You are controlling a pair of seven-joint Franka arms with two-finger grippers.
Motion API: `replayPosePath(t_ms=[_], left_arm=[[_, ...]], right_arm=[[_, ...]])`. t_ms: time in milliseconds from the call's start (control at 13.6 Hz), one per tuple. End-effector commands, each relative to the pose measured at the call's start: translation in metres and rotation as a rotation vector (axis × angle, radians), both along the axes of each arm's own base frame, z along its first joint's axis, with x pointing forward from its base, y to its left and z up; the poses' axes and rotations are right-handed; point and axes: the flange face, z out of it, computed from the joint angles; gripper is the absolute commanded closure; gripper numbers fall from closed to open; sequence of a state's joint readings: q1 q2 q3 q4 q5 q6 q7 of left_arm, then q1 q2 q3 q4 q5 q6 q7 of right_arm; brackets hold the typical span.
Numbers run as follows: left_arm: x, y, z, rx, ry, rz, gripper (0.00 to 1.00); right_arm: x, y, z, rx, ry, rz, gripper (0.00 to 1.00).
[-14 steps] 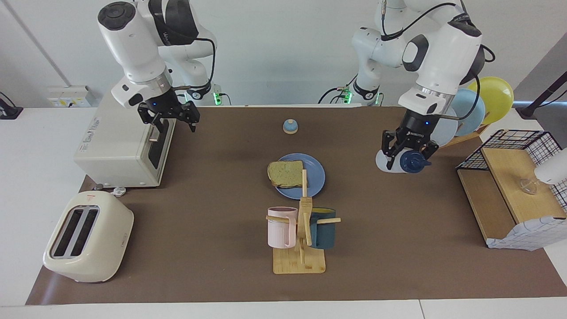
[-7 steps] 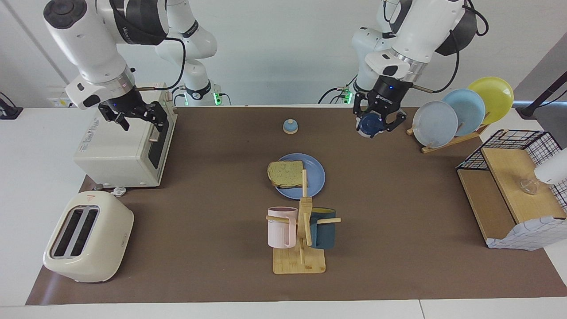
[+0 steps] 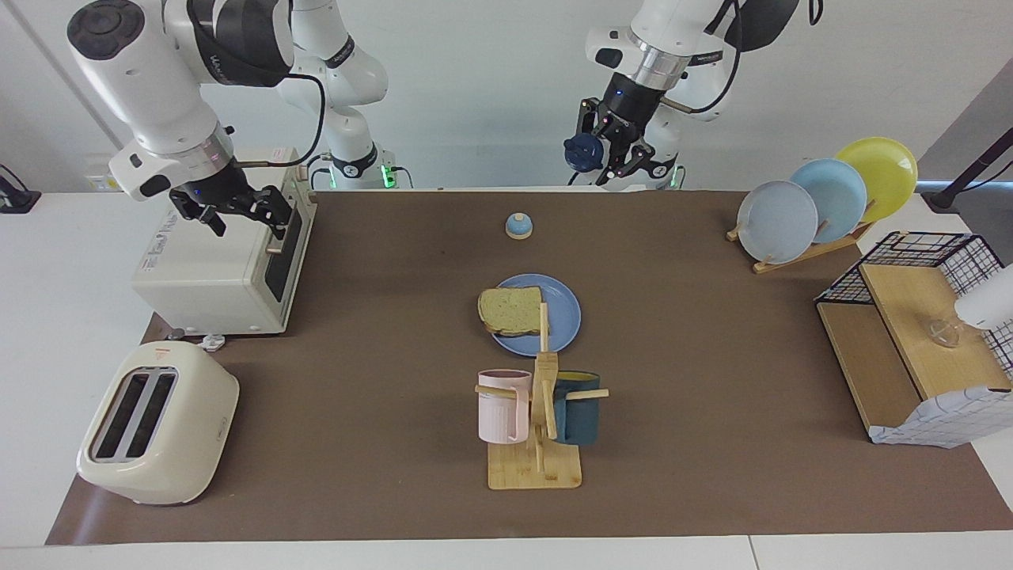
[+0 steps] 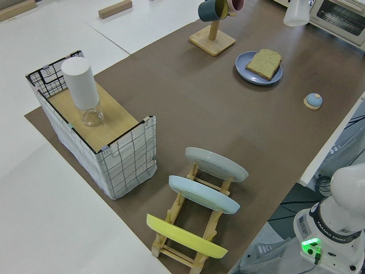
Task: Put bread on plate and add seasoning
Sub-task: 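Bring the bottle with the left gripper beside the plate near the robot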
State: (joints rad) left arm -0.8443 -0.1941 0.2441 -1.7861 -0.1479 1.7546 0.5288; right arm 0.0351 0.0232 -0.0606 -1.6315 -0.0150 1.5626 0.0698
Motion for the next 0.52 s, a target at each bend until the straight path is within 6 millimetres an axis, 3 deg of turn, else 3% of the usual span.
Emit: replayPosePath(t_ms=[0,443], left_arm=[[-0.022,-0.003,0.002,0.025,0.027,-0.111,1.00],[-0.063,-0.027,-0.001,-0.004,0.071,-0.268,1.00]], right_arm=[[0.001,-0.005,0.009,0.027,-0.019,0.003,0.00],[0.001,-0.008,0.010,0.029,-0.023,0.000,0.00]])
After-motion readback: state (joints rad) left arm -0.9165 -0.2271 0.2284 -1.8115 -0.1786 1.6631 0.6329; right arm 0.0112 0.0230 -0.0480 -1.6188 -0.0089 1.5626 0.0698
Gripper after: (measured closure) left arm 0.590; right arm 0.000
